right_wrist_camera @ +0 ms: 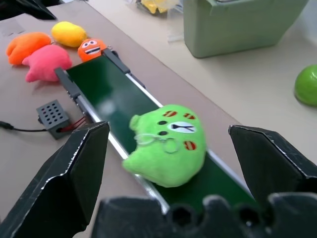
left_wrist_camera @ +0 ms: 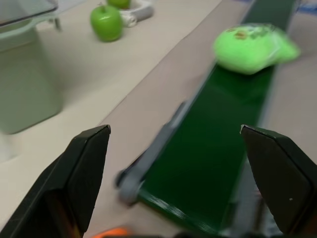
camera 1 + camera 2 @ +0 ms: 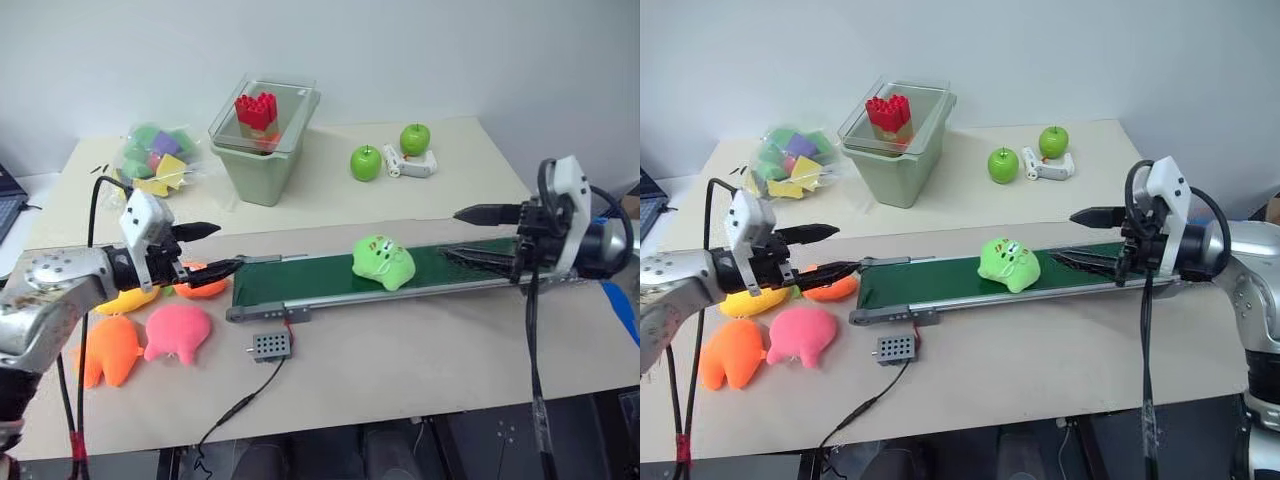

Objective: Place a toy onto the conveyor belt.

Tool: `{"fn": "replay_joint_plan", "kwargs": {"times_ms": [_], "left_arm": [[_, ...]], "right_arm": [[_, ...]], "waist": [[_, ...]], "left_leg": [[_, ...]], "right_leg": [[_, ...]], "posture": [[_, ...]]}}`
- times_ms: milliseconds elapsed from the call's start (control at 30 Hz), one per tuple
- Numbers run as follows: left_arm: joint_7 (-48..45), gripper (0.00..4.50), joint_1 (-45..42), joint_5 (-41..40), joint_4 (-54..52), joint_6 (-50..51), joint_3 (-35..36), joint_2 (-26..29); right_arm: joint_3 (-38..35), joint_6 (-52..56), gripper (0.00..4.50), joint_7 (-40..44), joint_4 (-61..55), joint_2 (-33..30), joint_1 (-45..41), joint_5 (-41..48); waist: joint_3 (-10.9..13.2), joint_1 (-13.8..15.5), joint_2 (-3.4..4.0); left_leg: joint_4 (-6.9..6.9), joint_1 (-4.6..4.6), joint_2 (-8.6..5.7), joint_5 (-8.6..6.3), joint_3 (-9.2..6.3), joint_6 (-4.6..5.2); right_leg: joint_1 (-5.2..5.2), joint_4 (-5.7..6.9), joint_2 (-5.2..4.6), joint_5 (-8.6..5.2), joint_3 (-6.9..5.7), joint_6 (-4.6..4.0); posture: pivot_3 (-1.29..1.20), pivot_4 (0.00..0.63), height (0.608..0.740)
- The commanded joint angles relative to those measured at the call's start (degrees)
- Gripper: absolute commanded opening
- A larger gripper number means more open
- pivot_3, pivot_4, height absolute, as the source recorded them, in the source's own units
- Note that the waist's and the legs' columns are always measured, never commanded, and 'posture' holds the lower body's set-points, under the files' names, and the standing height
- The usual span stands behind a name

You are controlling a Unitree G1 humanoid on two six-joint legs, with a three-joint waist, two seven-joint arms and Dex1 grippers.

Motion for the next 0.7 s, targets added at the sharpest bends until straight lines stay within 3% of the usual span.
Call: {"fn": "replay_joint_plan", "kwargs": {"times_ms": [33,233,433,700], "left_arm": [[3.16,4.49,-4.34,-2.09,-3.42,5.34,4.36,-1.6],[2.06,4.49,-7.53,6.53,-5.01,6.59,-0.04,-4.62],[-2.25,4.49,-10.59,14.5,-3.7,4.74,-2.89,-6.55],[-5.28,4.49,-13.78,18.65,-1.27,5.25,-2.41,-9.1]], "right_arm": [[-4.35,2.69,4.5,-2.34,-5.31,-1.1,0.46,3.42],[-3.06,2.69,4.5,-3.75,-6.62,-1.39,0.8,2.88],[-1.37,0.87,4.5,-4.13,-7.29,-2.12,2.16,-0.05],[-1.97,0.31,4.5,-4.75,-7.1,-1.8,2.96,-0.27]], "waist": [[0.0,0.44,0.0],[0.02,1.6,-0.01],[0.02,1.9,-0.02],[0.02,2.29,-0.02]], "left_leg": [[0.02,0.07,0.0,-0.11,0.01,0.19],[0.0,0.9,0.02,-0.11,0.3,0.2],[-0.01,0.83,0.04,-0.13,0.34,0.23],[-0.06,0.77,0.06,-0.16,0.28,0.27]], "right_leg": [[0.05,-0.01,0.01,0.03,0.01,-0.05],[0.87,-0.19,0.08,0.09,0.13,-0.14],[0.84,-0.25,0.1,0.09,0.12,-0.15],[0.85,-0.66,0.1,0.1,0.13,-0.13]], "posture": [[0.0,0.15,0.74],[0.0,0.15,0.74],[0.0,0.15,0.74],[0.0,0.15,0.74]]}}
